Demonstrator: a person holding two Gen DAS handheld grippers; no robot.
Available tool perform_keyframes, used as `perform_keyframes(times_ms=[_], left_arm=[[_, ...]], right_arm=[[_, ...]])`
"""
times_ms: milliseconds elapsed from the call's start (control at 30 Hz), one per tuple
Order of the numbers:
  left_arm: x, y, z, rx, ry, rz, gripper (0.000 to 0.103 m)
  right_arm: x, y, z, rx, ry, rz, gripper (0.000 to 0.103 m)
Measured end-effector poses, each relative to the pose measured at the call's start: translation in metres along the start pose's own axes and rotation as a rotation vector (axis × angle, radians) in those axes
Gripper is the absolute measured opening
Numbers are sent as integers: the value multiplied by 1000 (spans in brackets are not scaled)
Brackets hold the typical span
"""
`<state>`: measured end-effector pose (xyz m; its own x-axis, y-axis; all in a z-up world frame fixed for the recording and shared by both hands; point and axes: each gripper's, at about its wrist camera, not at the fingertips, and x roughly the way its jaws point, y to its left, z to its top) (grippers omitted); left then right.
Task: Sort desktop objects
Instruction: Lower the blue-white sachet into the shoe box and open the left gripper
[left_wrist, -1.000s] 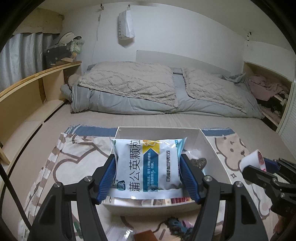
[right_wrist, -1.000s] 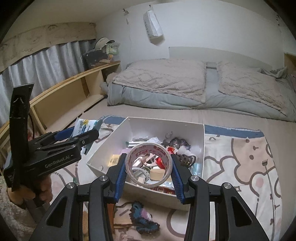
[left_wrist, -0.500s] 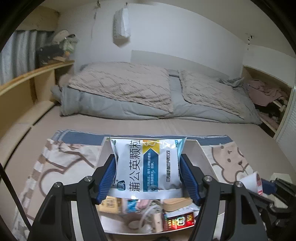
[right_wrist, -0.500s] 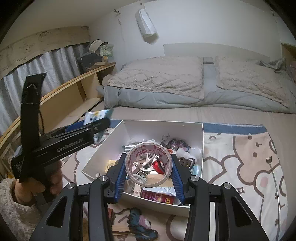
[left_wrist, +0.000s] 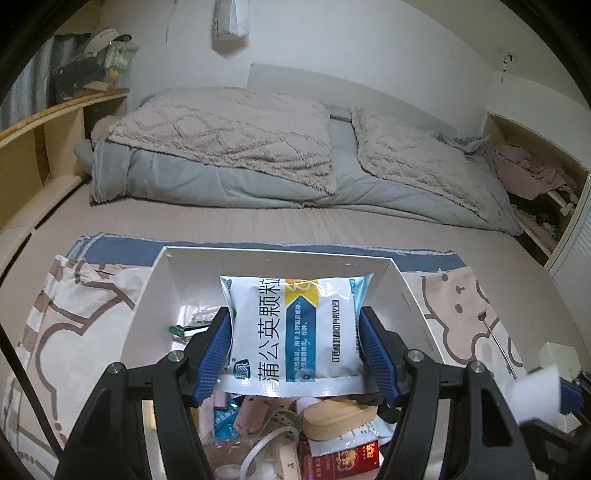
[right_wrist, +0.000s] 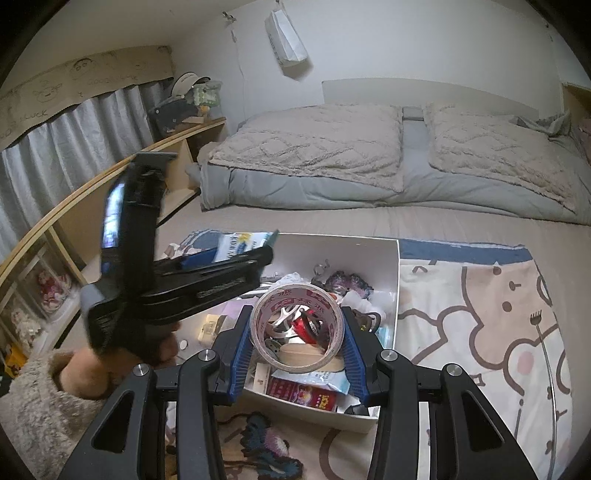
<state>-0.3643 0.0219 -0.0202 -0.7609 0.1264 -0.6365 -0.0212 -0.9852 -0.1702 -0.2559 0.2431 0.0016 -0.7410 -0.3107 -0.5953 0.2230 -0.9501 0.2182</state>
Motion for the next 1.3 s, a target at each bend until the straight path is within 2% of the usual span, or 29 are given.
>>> perform_keyframes(times_ms=[300,767,1000,1067,1133,1300], left_arm=[[35,-17,6,-33,69,-41,68],[80,-51,-4,-43,167,-92,67],[91,-55,-9,-50,188,-75,67],[92,-54,-9,-61,185,-65,70],[94,-51,-10,-87,194,-74,86],[92,-48,-11,-99,193,-85,89]], right_arm=[[-8,-9,0,-7,-2,4,45],[-14,-29,-8,4,12,-5,45],[-12,-32,-8,9,13,2,45],[-11,-33,-9,12,16,4,45],[-10,-34,-9,16,18,2,45],[-9,-34,-9,20,22,-4,45]])
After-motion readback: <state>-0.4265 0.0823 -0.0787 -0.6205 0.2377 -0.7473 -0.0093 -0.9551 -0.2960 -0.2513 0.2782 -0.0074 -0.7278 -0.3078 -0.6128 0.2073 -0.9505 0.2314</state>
